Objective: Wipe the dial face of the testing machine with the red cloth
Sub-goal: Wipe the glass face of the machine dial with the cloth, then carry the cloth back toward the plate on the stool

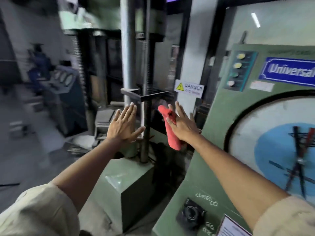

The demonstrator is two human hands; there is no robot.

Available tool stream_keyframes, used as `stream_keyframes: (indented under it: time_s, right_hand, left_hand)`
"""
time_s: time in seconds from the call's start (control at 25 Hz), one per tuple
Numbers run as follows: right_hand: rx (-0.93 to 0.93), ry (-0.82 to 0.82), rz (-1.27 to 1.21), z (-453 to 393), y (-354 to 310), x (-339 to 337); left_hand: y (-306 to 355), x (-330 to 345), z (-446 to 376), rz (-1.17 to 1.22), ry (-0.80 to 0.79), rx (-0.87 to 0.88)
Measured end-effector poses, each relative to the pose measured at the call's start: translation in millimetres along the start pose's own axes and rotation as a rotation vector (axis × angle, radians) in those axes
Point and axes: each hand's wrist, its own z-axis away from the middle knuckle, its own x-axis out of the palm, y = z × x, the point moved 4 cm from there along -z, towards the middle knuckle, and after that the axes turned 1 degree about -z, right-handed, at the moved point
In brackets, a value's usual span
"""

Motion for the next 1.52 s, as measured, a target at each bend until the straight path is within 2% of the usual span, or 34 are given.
stream_keyframes:
  time_s: [0.2, 0.36, 0.6, 0.92, 1.24, 1.52]
  right_hand:
    - [-0.137, -0.104, -0.067, -56, -139, 98]
    - [-0.201, -0.201, -0.108, -78, -231, 169]
    - [-0.34, -0.307, -0.047, -89, -336, 239]
    - [-0.411, -0.362, -0.054, -91, -401, 286]
    - [-0.427, -0.413, -0.054, -105, -430, 316]
    - [-0.41, -0.521, -0.113, -99, -442, 385]
  left_hand:
    - [-155, 22, 65, -0.073, -0.046, -0.176]
    - [-253, 35, 121, -0.092, -0.112, -0.287]
    - [-349, 49, 194, -0.107, -0.182, -0.4]
    - [-398, 72, 252, -0.109, -0.225, -0.476]
    - [-440, 74, 241, -0.129, -0.222, -0.486]
    - [-447, 150, 281, -0.058, -0.35, -0.542]
